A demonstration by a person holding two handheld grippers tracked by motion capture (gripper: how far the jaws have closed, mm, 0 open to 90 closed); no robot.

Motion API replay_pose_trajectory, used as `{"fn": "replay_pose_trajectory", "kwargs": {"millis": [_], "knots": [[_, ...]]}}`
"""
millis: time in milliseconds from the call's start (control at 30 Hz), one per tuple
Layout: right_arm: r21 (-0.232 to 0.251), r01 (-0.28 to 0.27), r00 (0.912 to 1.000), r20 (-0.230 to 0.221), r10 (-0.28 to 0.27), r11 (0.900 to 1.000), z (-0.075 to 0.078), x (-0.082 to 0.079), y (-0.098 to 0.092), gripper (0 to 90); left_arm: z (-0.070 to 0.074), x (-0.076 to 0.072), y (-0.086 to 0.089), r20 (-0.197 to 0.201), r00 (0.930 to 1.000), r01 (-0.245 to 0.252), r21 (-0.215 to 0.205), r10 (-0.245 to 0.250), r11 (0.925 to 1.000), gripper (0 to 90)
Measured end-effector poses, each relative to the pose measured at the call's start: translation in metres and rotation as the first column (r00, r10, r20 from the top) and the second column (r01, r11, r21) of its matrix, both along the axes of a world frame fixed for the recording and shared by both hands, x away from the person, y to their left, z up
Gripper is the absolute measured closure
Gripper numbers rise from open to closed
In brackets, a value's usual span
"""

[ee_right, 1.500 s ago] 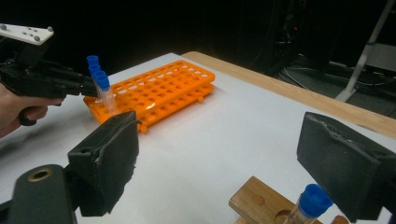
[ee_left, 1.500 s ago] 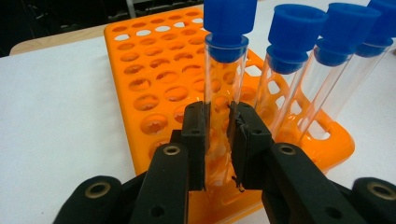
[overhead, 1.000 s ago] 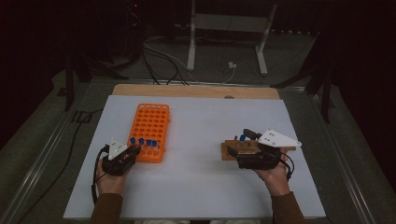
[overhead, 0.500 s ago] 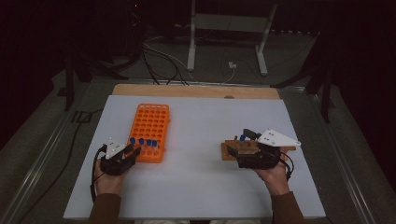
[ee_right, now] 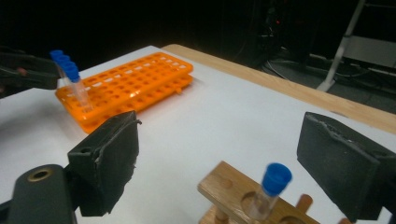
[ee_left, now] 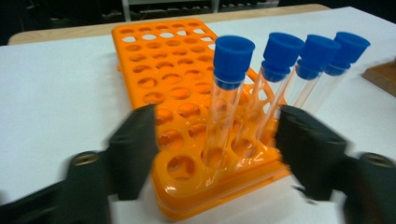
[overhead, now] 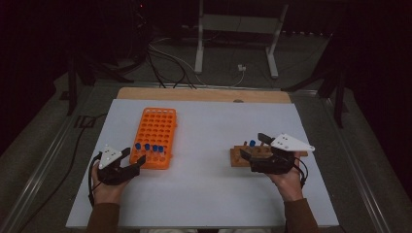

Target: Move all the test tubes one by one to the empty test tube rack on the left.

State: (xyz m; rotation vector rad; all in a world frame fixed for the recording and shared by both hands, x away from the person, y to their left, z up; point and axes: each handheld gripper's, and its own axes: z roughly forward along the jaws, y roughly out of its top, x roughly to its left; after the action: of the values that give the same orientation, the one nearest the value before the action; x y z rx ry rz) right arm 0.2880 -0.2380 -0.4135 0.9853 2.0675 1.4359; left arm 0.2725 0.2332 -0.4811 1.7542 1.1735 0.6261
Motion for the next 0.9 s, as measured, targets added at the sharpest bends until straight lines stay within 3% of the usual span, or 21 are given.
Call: {"fn": "replay_pose_trajectory", "kwargs": {"millis": [133,200,367,567,700,900], "knots": [[0.016,0.029,0.9996,-0.003,-0.029,0.999,-0.006,0.004,-0.007,13.0,0.003,-0.001,-0.002,0.013,0.9999,-0.003,-0.006,0.003,1.0000,16.9],[0.018,0.042,0.9990,-0.018,-0.041,0.999,-0.010,0.008,-0.010,12.8,0.003,-0.001,-0.002,0.014,0.9999,0.007,-0.015,-0.007,0.9999,15.9],[0.011,0.066,0.9965,-0.051,-0.066,0.998,-0.021,0.013,-0.016,14.6,0.005,0.000,-0.002,0.008,0.9999,0.008,-0.022,-0.008,0.9997,2.4],[-0.035,0.075,0.9923,-0.096,-0.078,0.997,-0.035,0.021,-0.014,17.5,0.007,-0.001,-0.003,0.019,0.9998,0.010,-0.036,-0.009,0.9993,0.9],[-0.051,0.075,0.9899,-0.117,-0.080,0.996,-0.043,0.025,-0.012,26.8,0.007,-0.001,-0.003,0.020,0.9997,0.013,-0.039,-0.012,0.9991,1.0],[-0.049,0.086,0.9883,-0.123,-0.091,0.995,-0.052,0.028,-0.013,53.1,0.007,-0.001,-0.005,0.018,0.9997,0.018,-0.035,-0.017,0.9992,1.0]]}}
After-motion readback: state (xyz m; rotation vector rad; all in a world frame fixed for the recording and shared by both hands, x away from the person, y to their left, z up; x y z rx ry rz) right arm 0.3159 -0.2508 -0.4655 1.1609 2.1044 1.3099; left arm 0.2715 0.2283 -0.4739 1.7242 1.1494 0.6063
